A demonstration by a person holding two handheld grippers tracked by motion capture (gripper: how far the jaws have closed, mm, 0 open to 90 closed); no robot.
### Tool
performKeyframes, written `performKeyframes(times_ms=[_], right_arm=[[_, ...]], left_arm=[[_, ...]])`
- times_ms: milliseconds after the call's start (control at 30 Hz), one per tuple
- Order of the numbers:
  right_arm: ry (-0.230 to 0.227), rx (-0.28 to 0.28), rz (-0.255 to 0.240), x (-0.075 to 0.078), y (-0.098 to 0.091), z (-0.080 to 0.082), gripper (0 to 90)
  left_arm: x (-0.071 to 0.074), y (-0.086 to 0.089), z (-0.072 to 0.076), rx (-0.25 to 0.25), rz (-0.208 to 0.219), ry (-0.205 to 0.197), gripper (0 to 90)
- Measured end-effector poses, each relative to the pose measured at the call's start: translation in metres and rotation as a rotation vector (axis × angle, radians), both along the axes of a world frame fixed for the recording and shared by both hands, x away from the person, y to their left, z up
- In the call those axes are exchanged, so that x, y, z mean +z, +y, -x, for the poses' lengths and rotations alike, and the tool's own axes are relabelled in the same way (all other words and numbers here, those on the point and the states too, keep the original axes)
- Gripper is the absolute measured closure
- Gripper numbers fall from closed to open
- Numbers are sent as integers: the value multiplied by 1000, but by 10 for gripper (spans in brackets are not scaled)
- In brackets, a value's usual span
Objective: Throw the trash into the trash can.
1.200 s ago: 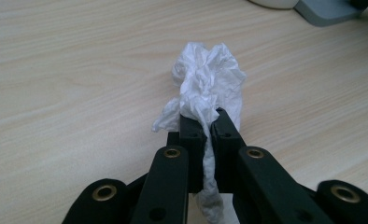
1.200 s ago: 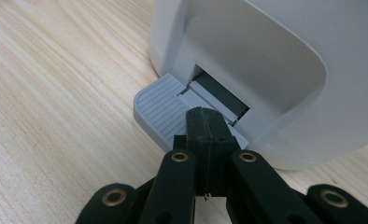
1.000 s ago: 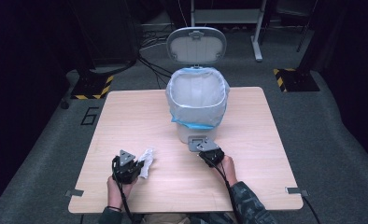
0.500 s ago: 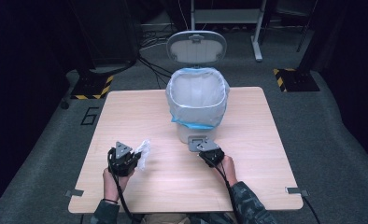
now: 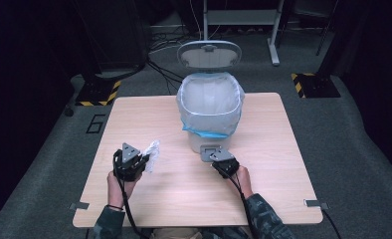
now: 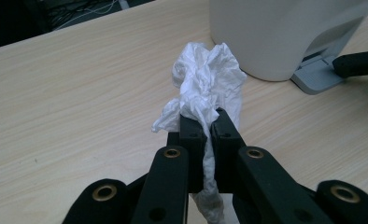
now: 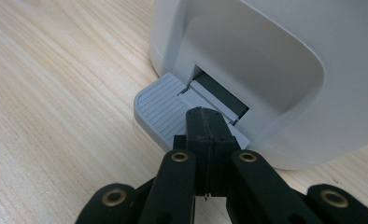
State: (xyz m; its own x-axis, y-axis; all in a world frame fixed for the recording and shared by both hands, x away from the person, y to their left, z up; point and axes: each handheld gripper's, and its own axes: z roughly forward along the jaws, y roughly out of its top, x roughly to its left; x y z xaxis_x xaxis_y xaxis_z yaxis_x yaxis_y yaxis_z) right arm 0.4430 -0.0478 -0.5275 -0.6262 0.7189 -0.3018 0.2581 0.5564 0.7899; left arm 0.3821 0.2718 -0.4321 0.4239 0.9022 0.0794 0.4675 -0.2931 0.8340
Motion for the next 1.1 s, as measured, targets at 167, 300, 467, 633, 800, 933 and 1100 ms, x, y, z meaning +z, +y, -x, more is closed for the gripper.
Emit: performKeyframes(times_ms=[167, 300, 467, 633, 800, 933, 1100], right_arm=[[1, 1, -1, 0, 0, 0, 900], [3, 0, -3, 0, 0, 0, 900], [7, 3, -6, 0, -1, -1, 900], [8, 2, -8, 0, -1, -1, 900], [15, -2, -14, 0, -1, 0, 900], [15, -2, -14, 0, -1, 0, 900], [13, -3, -12, 0, 0, 0, 900]], left_arm=[[8, -1, -2, -7, -6, -17, 857], [18, -3, -4, -16, -11, -38, 857], [32, -6, -7, -27, -26, -67, 857], [43, -9, -9, -33, -32, -90, 857], [51, -11, -10, -42, -44, -100, 857], [58, -12, -12, -46, -48, -113, 858], [68, -14, -14, -51, -56, -136, 857]])
